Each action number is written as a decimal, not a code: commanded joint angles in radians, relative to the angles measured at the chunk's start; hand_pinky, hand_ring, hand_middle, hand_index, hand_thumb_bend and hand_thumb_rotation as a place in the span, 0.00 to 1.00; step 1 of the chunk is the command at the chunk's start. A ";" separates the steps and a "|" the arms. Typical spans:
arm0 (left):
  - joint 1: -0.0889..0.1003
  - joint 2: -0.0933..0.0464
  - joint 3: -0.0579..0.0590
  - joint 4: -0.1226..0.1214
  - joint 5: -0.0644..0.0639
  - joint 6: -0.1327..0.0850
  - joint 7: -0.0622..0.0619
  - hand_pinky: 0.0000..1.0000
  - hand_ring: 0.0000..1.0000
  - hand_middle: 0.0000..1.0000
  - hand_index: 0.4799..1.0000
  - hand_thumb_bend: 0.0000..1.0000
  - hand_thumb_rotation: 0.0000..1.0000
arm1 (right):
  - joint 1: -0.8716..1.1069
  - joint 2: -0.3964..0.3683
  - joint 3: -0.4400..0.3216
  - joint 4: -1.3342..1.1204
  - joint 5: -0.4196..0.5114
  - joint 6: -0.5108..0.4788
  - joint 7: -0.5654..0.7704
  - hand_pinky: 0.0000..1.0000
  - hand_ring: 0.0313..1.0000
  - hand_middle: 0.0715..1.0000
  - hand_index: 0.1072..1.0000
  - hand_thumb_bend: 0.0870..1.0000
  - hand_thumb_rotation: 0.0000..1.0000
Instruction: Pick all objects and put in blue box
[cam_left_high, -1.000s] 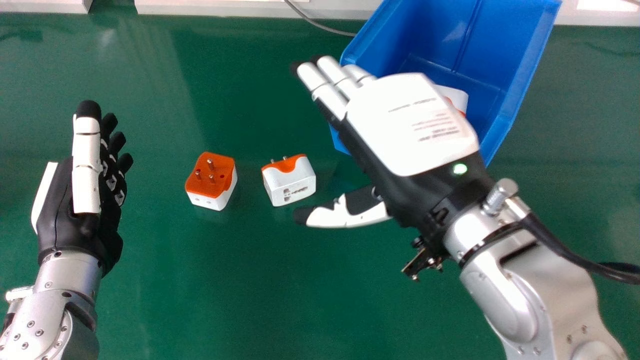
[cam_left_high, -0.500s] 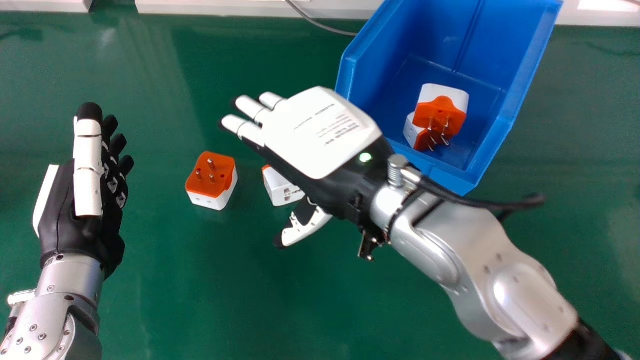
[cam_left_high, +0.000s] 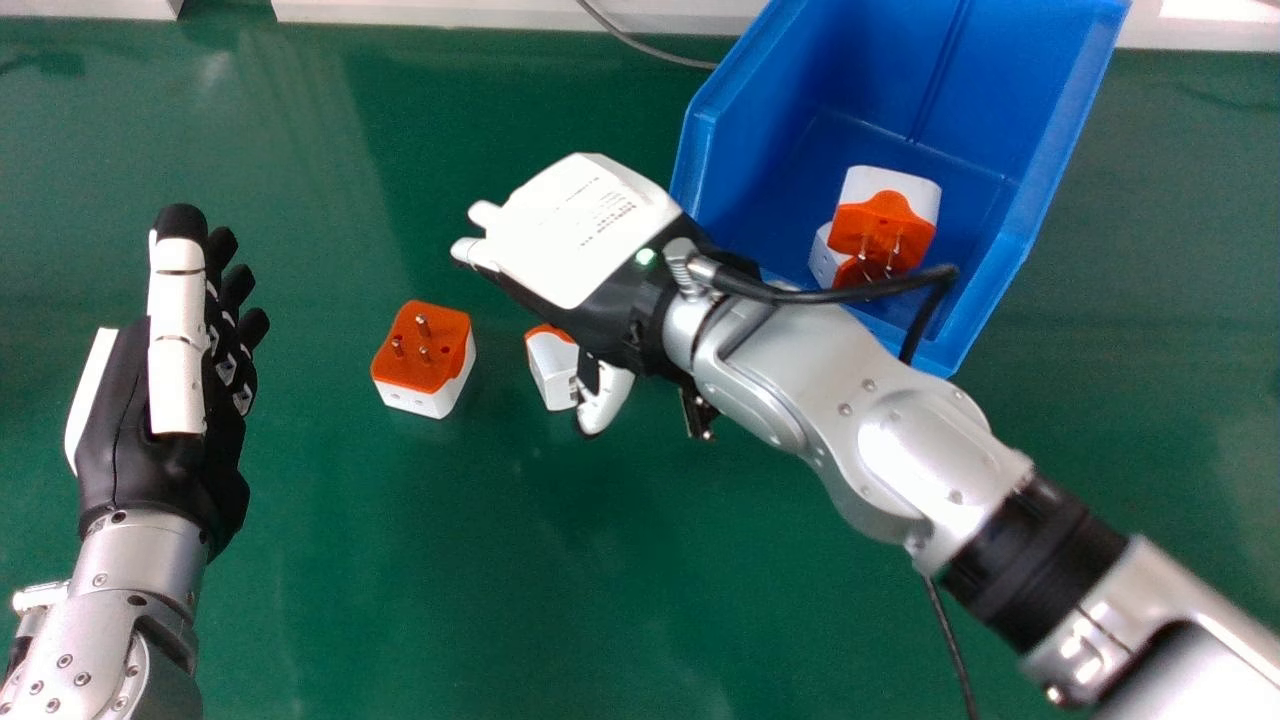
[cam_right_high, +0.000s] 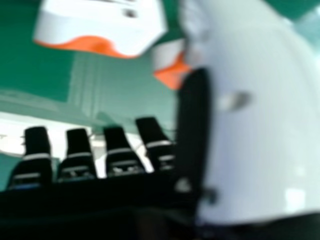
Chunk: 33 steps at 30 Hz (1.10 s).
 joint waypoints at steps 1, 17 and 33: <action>0.004 -0.001 0.000 -0.035 0.007 -0.002 0.003 1.00 1.00 1.00 1.00 0.57 1.00 | -0.063 0.028 0.007 0.042 -0.001 -0.002 -0.029 0.80 0.88 0.86 0.73 0.59 0.09; 0.016 -0.013 -0.012 -0.075 0.005 0.004 0.019 1.00 1.00 1.00 1.00 0.58 1.00 | -0.175 0.119 0.054 0.299 0.028 0.025 -0.030 0.77 0.87 0.88 0.72 0.66 0.09; 0.017 -0.020 -0.020 -0.096 0.000 0.004 0.012 1.00 1.00 1.00 1.00 0.58 1.00 | -0.146 0.126 0.082 0.312 0.053 0.057 -0.047 0.74 0.85 0.87 0.72 0.68 0.01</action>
